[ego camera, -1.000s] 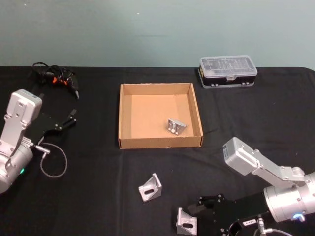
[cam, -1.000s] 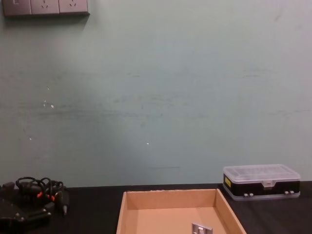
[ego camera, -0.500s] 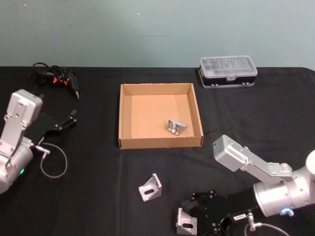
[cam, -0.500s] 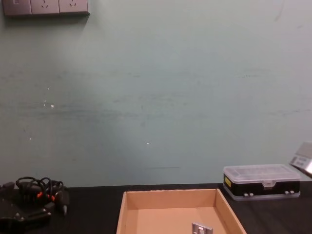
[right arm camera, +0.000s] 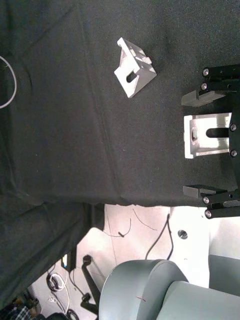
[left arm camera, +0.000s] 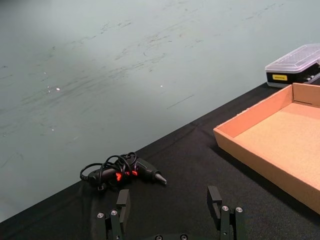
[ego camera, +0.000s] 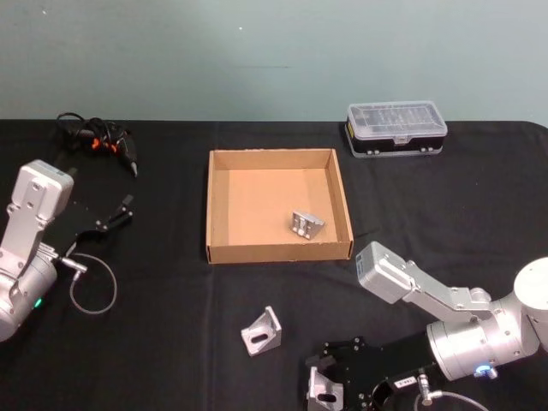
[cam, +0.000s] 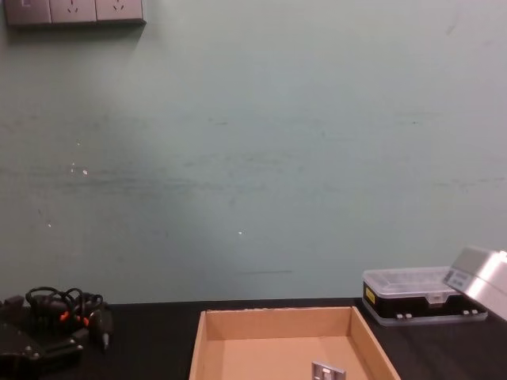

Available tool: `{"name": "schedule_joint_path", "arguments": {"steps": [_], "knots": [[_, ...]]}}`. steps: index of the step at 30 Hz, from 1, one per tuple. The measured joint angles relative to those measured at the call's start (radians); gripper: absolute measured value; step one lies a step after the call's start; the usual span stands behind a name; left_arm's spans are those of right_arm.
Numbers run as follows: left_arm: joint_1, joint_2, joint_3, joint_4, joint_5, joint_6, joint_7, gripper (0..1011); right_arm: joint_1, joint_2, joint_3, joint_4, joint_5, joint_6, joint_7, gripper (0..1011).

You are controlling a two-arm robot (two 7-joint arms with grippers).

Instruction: Use one hand to pick up the angle iron from the table and place it into the box.

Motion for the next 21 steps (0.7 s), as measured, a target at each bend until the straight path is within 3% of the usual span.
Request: {"name": "schedule_joint_path", "arguments": {"steps": [15, 21], "knots": [[0.0, 0.0, 0.0, 0.0, 0.0, 0.0, 0.0, 1011, 0.012, -0.022, -0.012, 0.034, -0.006, -0.016, -0.01, 1004], [0.0, 0.0, 0.0, 0.0, 0.0, 0.0, 0.0, 1012, 0.012, -0.028, -0.016, 0.039, -0.006, -0.018, -0.011, 876]]}}
